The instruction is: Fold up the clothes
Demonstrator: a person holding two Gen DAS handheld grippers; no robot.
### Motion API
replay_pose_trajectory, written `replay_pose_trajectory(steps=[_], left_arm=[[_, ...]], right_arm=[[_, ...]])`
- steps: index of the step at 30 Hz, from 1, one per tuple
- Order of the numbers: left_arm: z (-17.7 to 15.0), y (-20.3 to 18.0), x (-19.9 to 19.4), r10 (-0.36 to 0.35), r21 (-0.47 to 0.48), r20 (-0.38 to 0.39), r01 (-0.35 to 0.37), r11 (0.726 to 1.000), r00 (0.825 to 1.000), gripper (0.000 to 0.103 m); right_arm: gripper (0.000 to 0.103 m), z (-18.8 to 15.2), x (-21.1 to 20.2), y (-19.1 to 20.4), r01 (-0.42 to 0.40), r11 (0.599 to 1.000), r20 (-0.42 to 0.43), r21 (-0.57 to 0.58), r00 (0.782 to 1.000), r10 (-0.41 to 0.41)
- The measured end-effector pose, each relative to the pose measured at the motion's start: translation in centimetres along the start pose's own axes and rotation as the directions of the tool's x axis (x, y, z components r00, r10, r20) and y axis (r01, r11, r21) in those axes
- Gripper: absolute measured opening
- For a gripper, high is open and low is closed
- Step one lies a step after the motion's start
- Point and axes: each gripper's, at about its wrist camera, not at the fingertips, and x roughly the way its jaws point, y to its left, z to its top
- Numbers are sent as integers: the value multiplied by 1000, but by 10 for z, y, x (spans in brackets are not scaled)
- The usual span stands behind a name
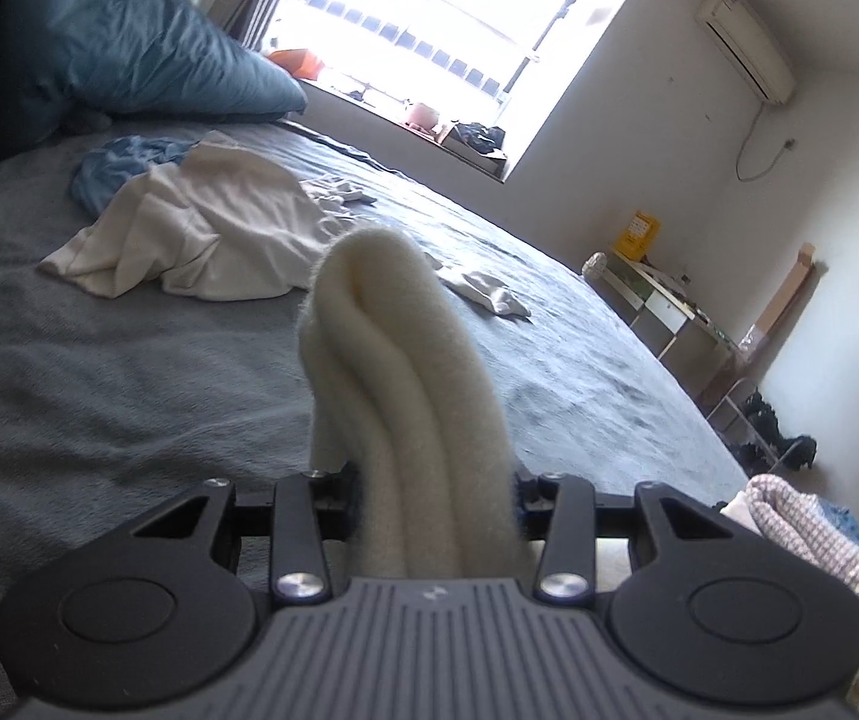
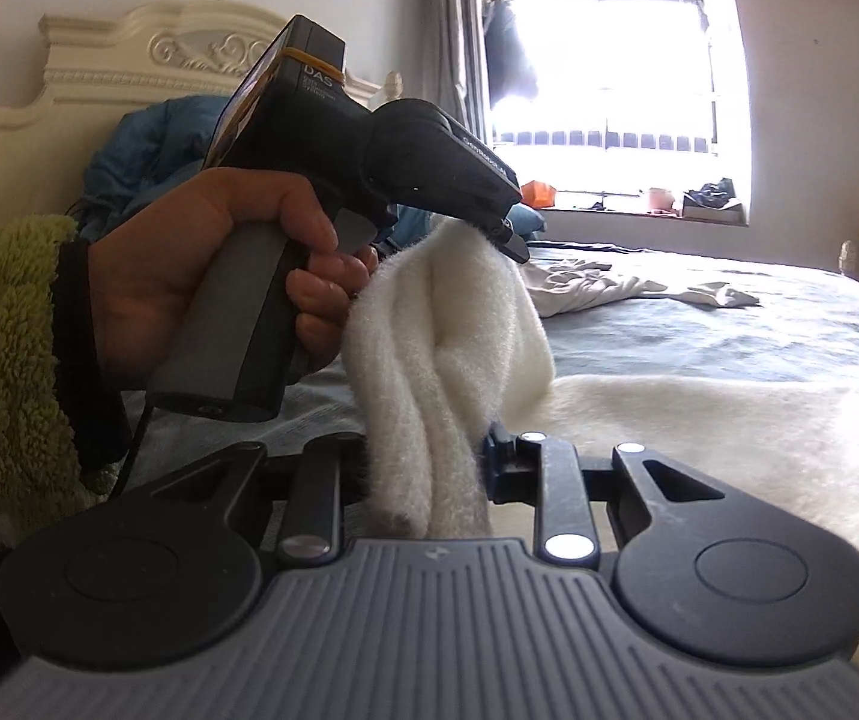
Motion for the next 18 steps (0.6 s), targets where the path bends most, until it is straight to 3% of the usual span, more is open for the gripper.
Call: replay_pose_trajectory(steps=[18], left_arm=[[-8,-89,43,-57,118,-58,63,991,997,43]], right_arm=[[23,3,-28,-63,96,985,75,142,991,-107]])
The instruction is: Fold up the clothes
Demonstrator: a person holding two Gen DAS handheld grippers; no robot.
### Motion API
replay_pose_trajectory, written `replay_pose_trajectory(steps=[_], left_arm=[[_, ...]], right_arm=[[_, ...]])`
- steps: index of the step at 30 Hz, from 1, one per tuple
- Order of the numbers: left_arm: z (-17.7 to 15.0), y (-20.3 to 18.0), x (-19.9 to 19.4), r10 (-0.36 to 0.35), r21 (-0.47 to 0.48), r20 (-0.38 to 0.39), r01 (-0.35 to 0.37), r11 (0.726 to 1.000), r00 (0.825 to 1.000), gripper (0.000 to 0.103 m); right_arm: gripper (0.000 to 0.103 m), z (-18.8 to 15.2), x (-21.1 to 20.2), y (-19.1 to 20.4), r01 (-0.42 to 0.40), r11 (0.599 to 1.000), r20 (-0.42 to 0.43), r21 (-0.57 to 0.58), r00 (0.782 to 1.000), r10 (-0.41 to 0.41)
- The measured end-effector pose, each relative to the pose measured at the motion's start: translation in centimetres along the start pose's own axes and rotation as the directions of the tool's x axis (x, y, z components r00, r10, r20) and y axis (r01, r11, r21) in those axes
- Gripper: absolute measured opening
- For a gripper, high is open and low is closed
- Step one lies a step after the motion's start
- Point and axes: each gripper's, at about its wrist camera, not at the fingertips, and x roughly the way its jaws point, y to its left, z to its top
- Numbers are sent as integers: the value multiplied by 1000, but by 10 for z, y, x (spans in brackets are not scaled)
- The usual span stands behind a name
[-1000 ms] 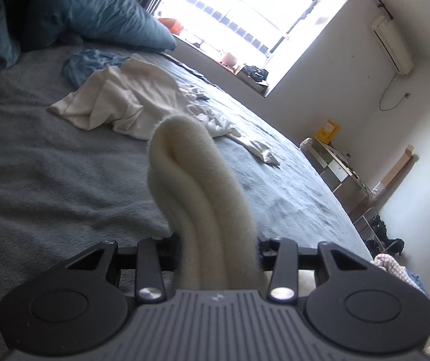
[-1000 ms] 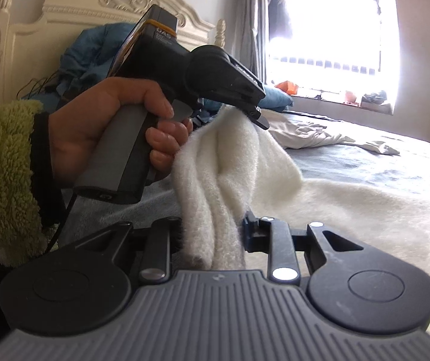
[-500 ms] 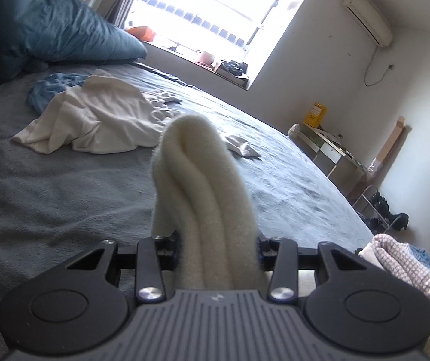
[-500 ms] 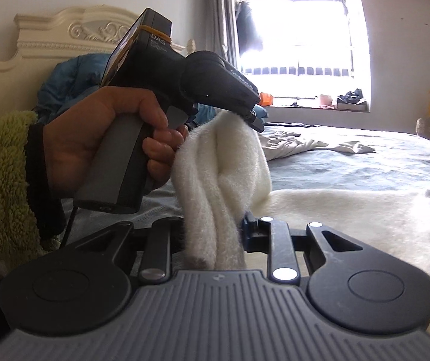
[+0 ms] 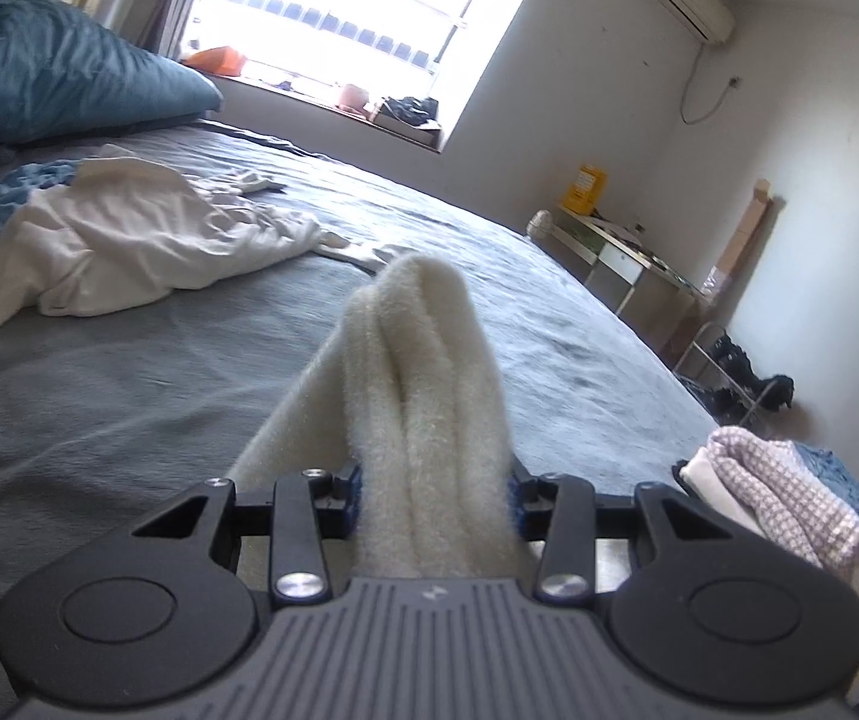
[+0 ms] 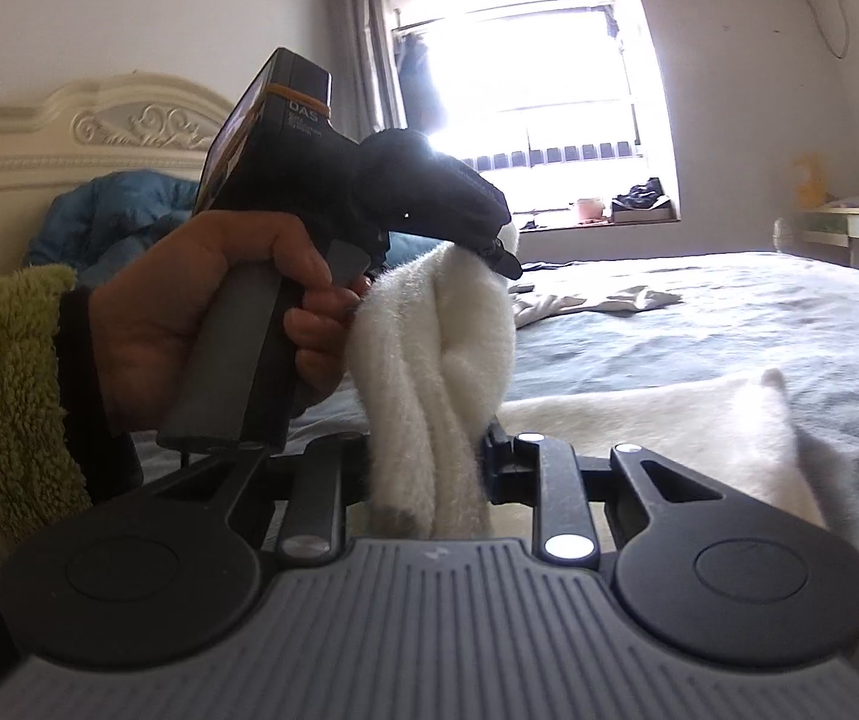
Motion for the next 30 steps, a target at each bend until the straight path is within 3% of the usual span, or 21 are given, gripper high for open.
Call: replay_pose_trajectory(steps=[9,16,26,30], left_arm=[[-10,-55,45,-59,60,-76,64,996,995,43],[-34,-90,87,-68,122,-161,89,989,985,44],[-51,-113,108,-76,169,-206,112,979,976,45],[-47,-120,111,-113,144,-230,149,978,967,55]], right_arm=[[23,0,-13,-42,80,994,35,73,996,-83],[22,-11,-17,-77,144,976,13,161,989,-148],[22,-26,-18,-97,139,960,19,244,989,-148],[22,-34,-21,-113,144,946,2,289,988,-151]])
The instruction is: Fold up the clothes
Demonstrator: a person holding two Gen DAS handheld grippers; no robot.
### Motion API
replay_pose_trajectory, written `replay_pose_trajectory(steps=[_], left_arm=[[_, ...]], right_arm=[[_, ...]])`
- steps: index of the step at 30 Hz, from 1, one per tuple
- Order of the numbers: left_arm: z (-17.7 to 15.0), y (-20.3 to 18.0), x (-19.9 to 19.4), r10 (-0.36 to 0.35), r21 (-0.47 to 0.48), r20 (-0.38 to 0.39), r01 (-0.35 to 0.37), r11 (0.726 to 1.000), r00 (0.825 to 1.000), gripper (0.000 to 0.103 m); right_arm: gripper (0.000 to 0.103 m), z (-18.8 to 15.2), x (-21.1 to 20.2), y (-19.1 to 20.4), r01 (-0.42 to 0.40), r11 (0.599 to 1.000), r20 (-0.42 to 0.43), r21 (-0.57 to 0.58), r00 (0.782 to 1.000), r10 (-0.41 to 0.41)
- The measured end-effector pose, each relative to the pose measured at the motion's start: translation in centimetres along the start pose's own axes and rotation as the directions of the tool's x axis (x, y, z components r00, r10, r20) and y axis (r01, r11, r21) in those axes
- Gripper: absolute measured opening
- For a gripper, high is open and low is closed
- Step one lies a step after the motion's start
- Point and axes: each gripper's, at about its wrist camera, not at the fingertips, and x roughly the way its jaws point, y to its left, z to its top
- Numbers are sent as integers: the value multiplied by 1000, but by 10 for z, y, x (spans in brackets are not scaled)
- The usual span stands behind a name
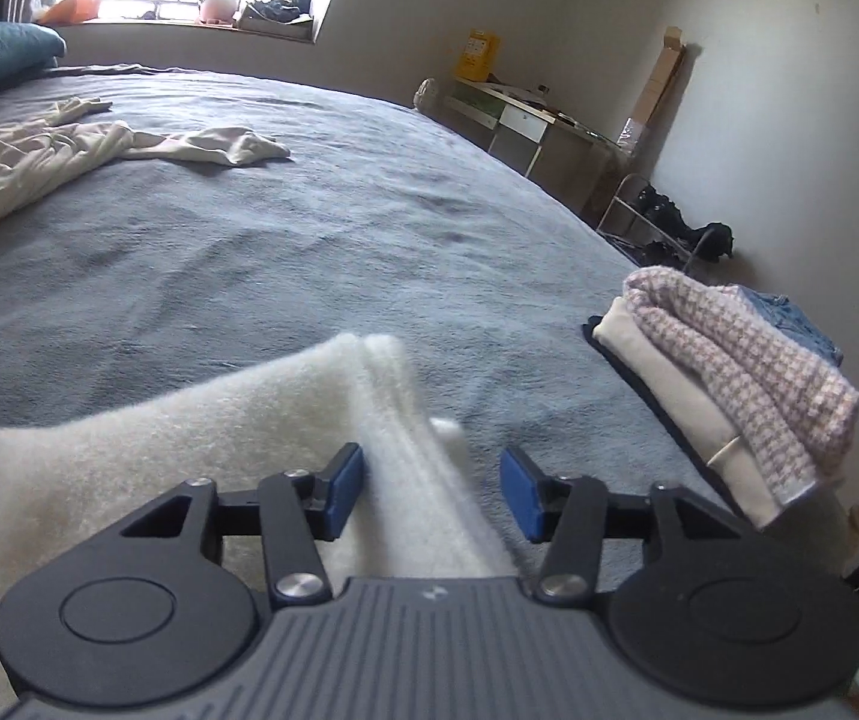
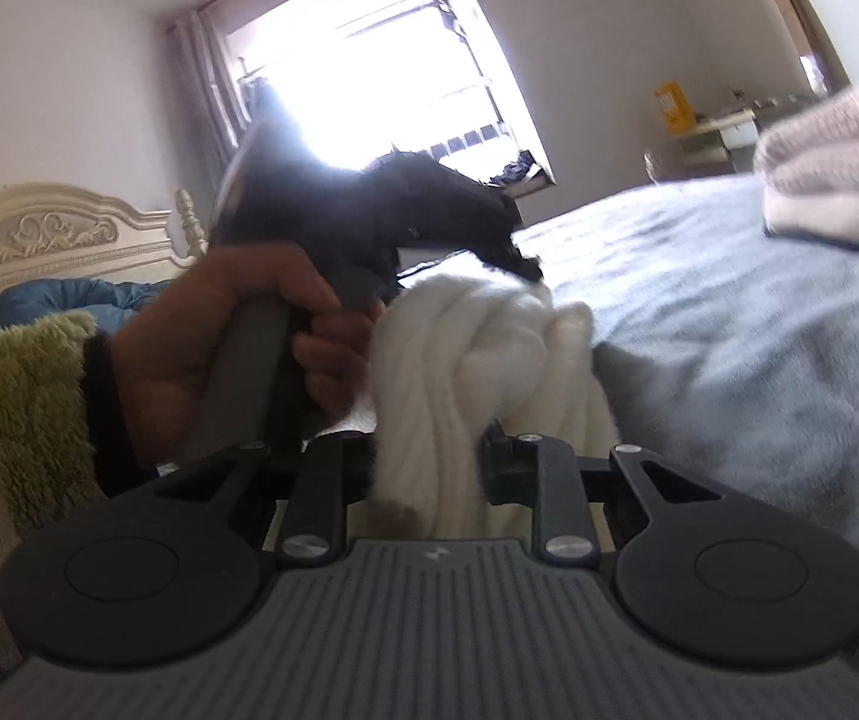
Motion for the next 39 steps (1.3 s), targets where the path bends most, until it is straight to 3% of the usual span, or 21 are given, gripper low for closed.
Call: replay_pose_trajectory(steps=[5,10,15,17,20,26,30,39], left_arm=[[2,12,-28,-85,-69,6,85,994,996,55],[-15,40,-92,-112,-106,43,116,988,993,55],[-51,67,-155,-102,-96,47,106,990,994,63],[-71,76,-167,-90,-106,45,94,990,995,64],[-101,88,-180,-69,-131,37,73,989,997,64],[-142,101,-162,-26,-178,0,25,984,1000,64],[-145,109,-150,-14,-202,-2,13,979,1000,64],[-141,102,-143,-31,-166,6,32,986,999,64]], right_arm=[[23,-1,1,-9,-17,998,-28,54,999,19],[25,4,3,-27,-92,981,-73,169,992,106],[26,10,7,-57,-158,895,-130,417,964,231],[27,14,9,-62,-162,877,-150,453,956,254],[29,22,8,-57,-163,884,-172,439,950,260],[33,25,10,-48,-138,889,-215,437,943,252],[21,26,3,-40,-105,923,-214,371,957,196],[19,26,-24,-27,-120,959,-134,257,978,159]])
